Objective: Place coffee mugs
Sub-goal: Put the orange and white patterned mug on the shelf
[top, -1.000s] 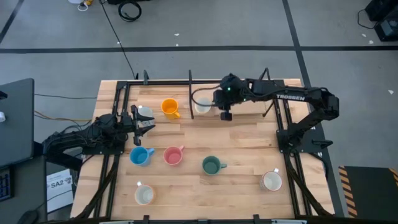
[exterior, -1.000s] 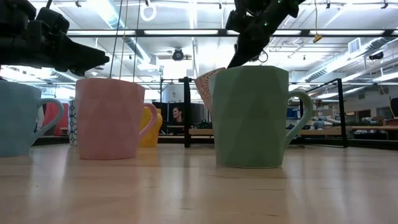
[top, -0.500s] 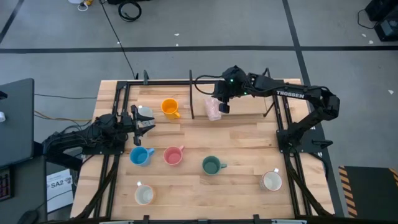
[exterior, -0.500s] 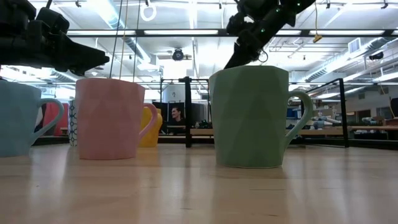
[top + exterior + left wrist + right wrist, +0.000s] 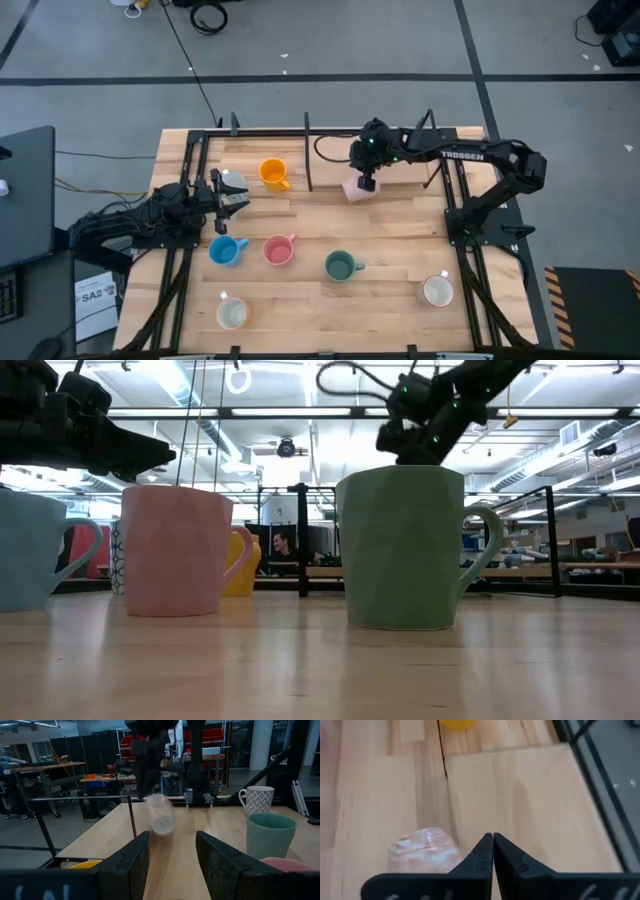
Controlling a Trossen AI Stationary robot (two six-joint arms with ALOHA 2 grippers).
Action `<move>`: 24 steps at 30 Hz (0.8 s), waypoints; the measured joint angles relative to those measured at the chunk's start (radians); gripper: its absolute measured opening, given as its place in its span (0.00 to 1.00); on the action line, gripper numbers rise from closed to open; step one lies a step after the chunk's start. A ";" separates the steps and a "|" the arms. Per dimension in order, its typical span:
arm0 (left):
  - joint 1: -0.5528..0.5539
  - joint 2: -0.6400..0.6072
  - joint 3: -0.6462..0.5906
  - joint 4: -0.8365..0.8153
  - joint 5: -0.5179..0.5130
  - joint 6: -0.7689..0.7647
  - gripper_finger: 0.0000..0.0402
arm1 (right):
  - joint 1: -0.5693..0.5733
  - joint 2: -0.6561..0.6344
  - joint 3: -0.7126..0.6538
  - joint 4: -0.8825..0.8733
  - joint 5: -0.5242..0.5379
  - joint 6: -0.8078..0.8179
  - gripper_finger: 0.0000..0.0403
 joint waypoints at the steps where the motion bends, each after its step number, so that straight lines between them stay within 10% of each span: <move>1: 0.000 0.000 0.000 0.000 0.000 0.000 0.42 | 0.000 0.000 -0.016 0.006 0.000 0.010 0.05; 24: 0.000 0.000 0.000 0.000 0.000 0.000 0.42 | 0.062 -0.050 0.041 -0.224 -0.188 -0.010 0.02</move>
